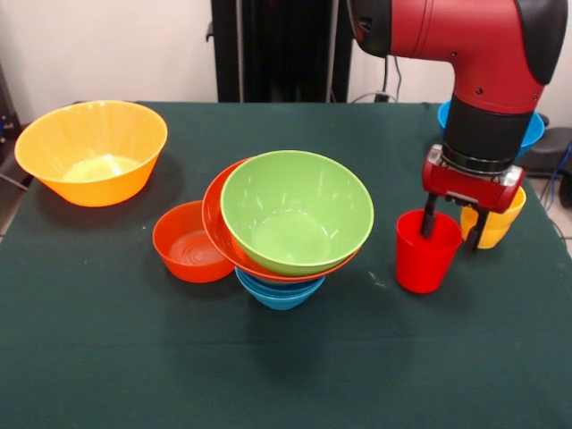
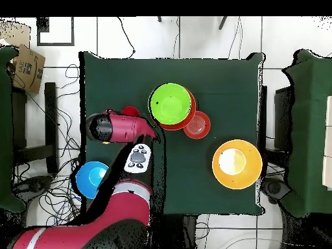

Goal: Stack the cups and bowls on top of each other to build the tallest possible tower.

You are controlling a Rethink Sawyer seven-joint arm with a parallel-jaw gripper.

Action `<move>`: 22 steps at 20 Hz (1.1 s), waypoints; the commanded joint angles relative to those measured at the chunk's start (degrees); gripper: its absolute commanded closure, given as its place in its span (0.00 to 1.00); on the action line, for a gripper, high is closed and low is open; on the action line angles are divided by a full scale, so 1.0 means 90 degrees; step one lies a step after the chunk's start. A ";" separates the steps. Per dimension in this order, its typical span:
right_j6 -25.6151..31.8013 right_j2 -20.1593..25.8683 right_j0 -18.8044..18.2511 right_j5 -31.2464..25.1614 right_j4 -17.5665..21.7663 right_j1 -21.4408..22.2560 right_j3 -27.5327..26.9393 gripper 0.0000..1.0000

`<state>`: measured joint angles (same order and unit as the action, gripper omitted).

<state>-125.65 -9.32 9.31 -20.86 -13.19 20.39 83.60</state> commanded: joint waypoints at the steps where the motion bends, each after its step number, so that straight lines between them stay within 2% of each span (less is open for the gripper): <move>1: -0.1206 0.0697 0.0194 0.0249 -0.0312 0.0069 0.0499 0.00; 13: -0.1178 0.0690 0.0285 0.0673 -0.0495 -0.0184 0.0497 0.00; 22: -0.0607 0.0574 -0.0084 0.0463 -0.0230 -0.0259 0.0190 0.00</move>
<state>-125.65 -9.25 10.96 -17.85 -15.68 19.61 86.15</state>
